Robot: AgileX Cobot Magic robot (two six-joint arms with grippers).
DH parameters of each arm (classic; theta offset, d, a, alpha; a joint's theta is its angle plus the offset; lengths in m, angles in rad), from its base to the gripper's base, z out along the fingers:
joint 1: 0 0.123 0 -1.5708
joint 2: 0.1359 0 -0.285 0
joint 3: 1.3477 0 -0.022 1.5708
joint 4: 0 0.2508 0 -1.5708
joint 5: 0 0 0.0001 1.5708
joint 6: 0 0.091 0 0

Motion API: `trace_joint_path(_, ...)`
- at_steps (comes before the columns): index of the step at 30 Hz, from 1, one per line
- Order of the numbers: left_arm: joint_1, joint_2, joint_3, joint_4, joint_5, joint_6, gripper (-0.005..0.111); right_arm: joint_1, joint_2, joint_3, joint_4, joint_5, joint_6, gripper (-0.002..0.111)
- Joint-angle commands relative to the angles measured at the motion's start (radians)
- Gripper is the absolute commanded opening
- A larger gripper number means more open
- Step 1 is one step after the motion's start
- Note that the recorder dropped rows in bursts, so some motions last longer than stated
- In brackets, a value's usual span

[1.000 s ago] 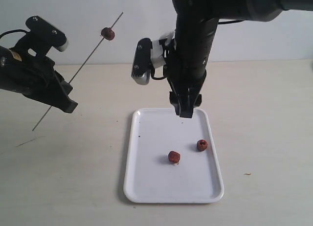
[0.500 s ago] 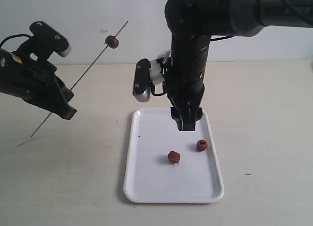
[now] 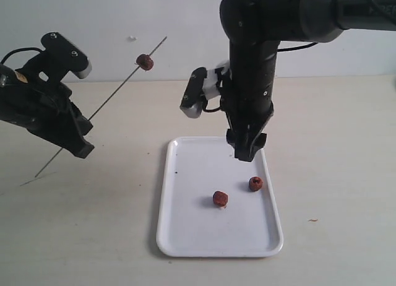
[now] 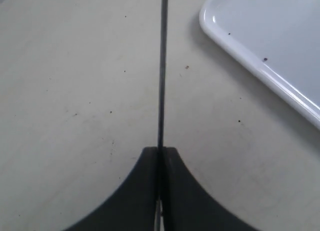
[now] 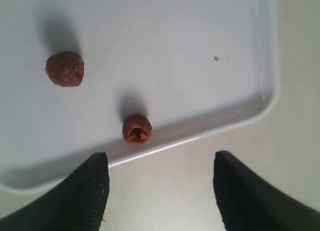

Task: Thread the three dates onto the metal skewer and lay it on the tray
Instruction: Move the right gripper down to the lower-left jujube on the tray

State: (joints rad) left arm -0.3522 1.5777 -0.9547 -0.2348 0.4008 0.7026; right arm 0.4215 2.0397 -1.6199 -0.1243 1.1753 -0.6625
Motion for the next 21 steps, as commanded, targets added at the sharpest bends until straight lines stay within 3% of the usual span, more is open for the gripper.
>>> trace_joint_path(1, 0.001, -0.007, 0.000, -0.014, 0.002, 0.002, 0.000, -0.033, -0.002, -0.001, 0.107, 0.006, 0.191, 0.060)
trace_joint_path(5, 0.001, -0.007, 0.000, -0.014, 0.004, 0.002, 0.000, -0.026, -0.002, -0.001, 0.299, 0.010, 0.175, 0.060)
trace_joint_path(8, 0.001, -0.007, 0.000, -0.014, 0.008, 0.002, 0.000, -0.020, -0.002, -0.001, 0.384, 0.039, -0.013, 0.060)
trace_joint_path(16, 0.004, -0.007, 0.000, -0.005, 0.027, 0.002, 0.000, -0.009, -0.001, -0.001, 0.325, 0.046, -0.754, 0.060)
trace_joint_path(21, 0.017, -0.007, 0.000, 0.012, 0.074, 0.000, 0.000, -0.009, -0.001, -0.001, 0.269, 0.024, -0.945, 0.060)
